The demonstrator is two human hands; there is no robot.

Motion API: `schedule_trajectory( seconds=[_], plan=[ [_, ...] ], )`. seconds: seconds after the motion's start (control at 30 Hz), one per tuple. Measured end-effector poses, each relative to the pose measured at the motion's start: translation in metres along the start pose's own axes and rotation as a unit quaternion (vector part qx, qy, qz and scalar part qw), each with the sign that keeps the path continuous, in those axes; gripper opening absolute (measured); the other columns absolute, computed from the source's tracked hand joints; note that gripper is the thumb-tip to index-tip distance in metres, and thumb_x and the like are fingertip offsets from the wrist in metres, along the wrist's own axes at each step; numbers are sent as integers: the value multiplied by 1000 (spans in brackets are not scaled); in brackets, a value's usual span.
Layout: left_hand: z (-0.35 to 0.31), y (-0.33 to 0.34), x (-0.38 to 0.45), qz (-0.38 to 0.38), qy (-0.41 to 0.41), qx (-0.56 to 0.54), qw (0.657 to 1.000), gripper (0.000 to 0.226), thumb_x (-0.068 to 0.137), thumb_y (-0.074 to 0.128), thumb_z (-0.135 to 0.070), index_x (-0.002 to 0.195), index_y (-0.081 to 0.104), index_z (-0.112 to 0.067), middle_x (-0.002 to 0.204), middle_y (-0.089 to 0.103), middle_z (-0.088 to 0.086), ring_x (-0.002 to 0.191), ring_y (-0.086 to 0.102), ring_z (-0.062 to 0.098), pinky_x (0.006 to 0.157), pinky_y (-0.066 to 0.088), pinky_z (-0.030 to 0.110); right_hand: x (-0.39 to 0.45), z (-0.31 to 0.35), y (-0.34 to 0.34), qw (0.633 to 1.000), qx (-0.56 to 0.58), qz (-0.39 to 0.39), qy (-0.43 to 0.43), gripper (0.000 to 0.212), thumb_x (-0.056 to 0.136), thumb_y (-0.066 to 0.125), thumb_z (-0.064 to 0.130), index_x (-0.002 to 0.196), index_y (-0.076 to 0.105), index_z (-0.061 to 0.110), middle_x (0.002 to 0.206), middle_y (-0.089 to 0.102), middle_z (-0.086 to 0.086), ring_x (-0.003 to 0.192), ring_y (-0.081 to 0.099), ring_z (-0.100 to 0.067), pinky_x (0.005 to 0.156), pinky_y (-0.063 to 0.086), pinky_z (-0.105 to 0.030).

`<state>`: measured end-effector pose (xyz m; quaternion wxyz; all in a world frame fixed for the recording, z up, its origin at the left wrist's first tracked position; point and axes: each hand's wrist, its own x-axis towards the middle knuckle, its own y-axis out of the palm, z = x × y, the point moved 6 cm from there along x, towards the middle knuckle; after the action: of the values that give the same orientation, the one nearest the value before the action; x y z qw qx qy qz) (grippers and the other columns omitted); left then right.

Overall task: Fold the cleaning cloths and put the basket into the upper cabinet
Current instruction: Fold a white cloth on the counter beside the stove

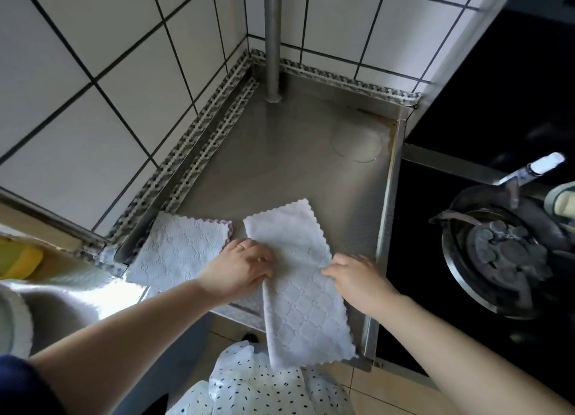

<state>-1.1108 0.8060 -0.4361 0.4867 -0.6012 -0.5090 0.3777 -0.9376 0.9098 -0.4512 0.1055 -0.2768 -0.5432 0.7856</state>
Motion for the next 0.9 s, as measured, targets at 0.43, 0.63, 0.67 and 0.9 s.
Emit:
schedule_trajectory(
  seconds=[0.43, 0.63, 0.67, 0.9],
  plan=[
    [-49, 39, -59, 109, 53, 126, 985, 85, 74, 55, -58, 148, 24, -31, 157, 17, 7, 145, 6, 26, 110, 5, 53, -85, 14, 37, 985, -50, 110, -123, 70, 87, 36, 37, 149, 6, 33, 157, -18, 2, 140, -26, -8, 111, -19, -38],
    [-74, 49, -66, 63, 47, 84, 993, 96, 69, 74, -28, 149, 22, -27, 155, 23, 4, 144, 12, 24, 113, 8, 49, -106, 25, 66, 972, -150, 114, -144, 107, 72, 67, 53, 149, -3, 29, 155, -19, -14, 143, -22, -24, 109, -10, -57],
    [-76, 49, -67, 52, 46, 62, 996, 92, 70, 73, -23, 148, 25, -28, 154, 26, 3, 144, 15, 23, 113, 9, 48, -107, 27, 68, 973, -157, 102, -133, 105, 67, 72, 49, 149, 10, 27, 157, -1, -17, 145, -6, -27, 108, 1, -59],
    [-62, 18, -62, -50, -133, -200, 969, 48, 81, 43, -40, 124, 57, -21, 120, 64, -2, 114, 58, 17, 102, 44, 38, -100, 30, 40, 984, 112, -122, -67, 52, 68, 65, 14, 116, 53, 31, 122, 63, 7, 119, 53, -5, 112, 23, -34]
  ],
)
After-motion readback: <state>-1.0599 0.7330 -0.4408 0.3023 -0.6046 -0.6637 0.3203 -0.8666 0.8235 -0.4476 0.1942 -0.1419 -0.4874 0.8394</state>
